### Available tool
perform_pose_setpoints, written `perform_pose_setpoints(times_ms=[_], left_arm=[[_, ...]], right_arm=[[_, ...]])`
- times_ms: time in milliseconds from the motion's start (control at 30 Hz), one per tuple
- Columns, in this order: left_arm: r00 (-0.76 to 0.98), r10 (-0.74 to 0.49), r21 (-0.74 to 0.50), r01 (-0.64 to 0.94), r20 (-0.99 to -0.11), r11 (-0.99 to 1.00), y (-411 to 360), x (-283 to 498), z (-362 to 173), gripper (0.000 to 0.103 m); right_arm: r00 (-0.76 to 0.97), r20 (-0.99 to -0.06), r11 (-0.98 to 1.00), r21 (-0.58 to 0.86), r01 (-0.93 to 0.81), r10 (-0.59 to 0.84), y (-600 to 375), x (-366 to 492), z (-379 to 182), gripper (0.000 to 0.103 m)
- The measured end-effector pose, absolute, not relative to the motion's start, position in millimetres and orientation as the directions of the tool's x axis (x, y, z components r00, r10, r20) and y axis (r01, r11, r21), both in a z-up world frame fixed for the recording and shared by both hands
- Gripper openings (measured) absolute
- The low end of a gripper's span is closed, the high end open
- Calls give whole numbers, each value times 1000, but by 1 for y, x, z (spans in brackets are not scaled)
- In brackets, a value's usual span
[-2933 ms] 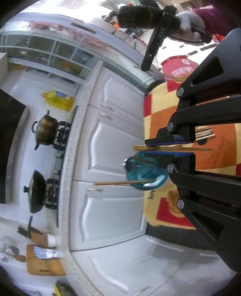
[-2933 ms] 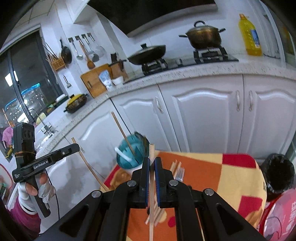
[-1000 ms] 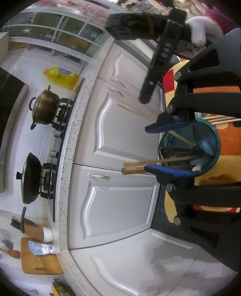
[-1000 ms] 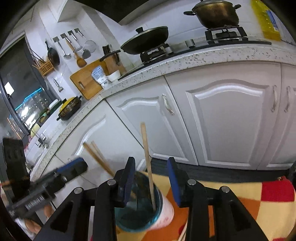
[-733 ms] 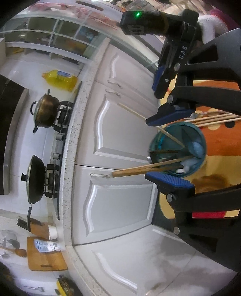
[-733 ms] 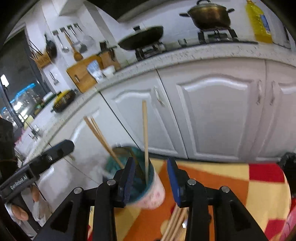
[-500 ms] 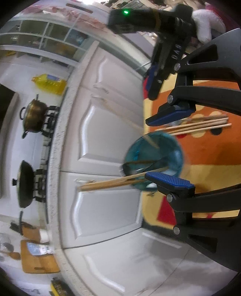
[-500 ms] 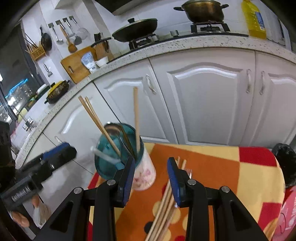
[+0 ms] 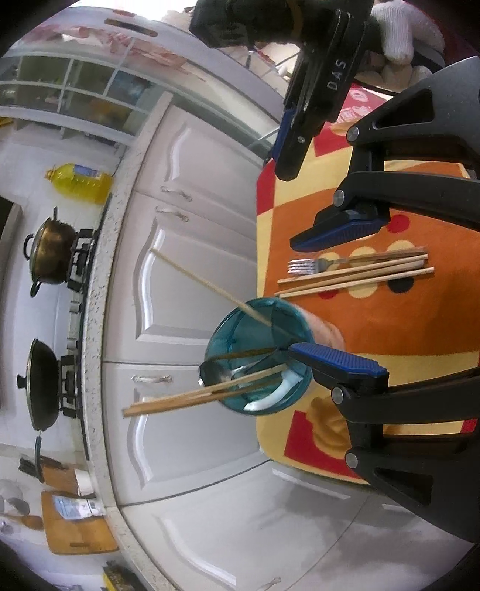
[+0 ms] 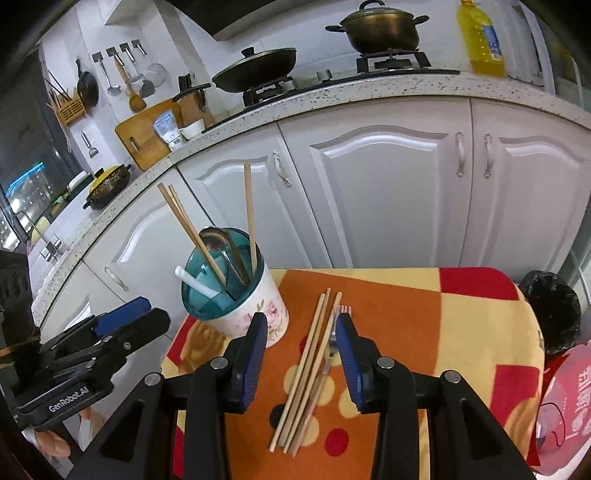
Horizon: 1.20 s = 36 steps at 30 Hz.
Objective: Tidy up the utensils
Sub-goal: 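Move both open tools back to the remaining chopsticks and silver fork, then grasp a wooden chopstick with the left tool while the right tool grasps the silver fork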
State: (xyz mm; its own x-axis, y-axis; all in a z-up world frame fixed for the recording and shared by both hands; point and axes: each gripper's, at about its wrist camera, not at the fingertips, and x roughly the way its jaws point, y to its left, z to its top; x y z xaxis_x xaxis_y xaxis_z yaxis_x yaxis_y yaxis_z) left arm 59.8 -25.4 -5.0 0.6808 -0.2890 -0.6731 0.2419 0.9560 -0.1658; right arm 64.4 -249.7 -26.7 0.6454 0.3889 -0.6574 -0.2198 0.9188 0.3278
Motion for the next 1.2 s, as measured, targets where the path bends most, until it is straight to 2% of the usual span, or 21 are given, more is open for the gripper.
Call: perform_pose_setpoints(times_ms=[767, 1200], left_arm=[[645, -290, -152, 263, -707, 953, -57, 57, -15, 51], [594, -255, -196, 164, -763, 967, -16, 56, -55, 51]], right_arm=[[632, -689, 928, 341, -148, 354, -284, 54, -41, 40], [541, -754, 922, 368, -122, 373, -279, 71, -99, 39]])
